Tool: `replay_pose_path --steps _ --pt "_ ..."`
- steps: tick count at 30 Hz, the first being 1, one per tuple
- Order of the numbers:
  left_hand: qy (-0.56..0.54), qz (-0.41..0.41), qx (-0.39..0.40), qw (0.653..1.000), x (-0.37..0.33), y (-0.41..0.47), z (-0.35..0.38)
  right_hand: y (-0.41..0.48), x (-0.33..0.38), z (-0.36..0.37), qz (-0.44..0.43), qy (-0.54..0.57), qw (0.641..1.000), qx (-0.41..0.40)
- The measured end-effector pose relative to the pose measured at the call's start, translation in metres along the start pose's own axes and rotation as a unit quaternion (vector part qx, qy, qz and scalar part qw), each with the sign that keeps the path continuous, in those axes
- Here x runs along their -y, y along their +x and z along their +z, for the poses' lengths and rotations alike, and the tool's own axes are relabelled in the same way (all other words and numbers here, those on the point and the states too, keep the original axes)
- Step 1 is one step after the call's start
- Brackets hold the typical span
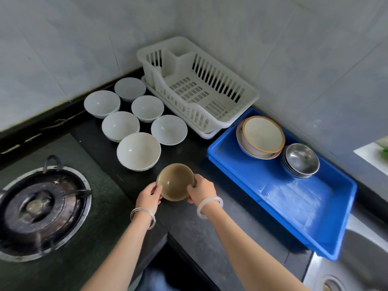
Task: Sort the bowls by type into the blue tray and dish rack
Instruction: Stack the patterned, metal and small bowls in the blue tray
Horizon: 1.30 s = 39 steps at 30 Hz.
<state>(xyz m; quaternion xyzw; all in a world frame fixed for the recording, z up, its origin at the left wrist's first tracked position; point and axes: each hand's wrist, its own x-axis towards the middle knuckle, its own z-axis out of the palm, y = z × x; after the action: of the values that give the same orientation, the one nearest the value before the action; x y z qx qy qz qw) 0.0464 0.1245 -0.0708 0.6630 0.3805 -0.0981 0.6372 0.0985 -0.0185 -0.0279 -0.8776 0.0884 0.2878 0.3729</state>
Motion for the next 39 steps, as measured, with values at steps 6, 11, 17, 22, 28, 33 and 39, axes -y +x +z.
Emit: replay_pose_path --steps 6,11,17,22,28,33,39 --pt "0.029 0.008 -0.009 1.000 0.001 0.000 0.002 0.008 -0.012 0.001 0.030 -0.006 0.999 -0.009" --pt "0.012 0.007 -0.011 1.000 -0.001 0.001 0.005 0.017 -0.014 0.002 0.109 0.164 0.978 0.074" --pt "-0.012 0.028 -0.004 1.000 -0.012 -0.007 0.011 0.010 -0.020 -0.001 0.115 0.300 0.945 0.059" --pt "-0.027 0.081 0.040 0.996 -0.042 -0.022 0.035 -0.005 -0.028 -0.036 0.061 0.313 0.948 -0.013" --pt "-0.033 0.107 0.150 0.982 -0.081 -0.048 0.099 -0.028 -0.059 -0.106 0.027 0.385 0.916 -0.112" --pt "-0.010 0.088 0.231 0.969 -0.099 -0.069 0.176 -0.045 -0.110 -0.160 0.045 0.443 0.873 -0.196" --pt "0.040 0.075 0.290 0.953 -0.094 -0.093 0.271 -0.055 -0.175 -0.202 0.095 0.524 0.802 -0.270"
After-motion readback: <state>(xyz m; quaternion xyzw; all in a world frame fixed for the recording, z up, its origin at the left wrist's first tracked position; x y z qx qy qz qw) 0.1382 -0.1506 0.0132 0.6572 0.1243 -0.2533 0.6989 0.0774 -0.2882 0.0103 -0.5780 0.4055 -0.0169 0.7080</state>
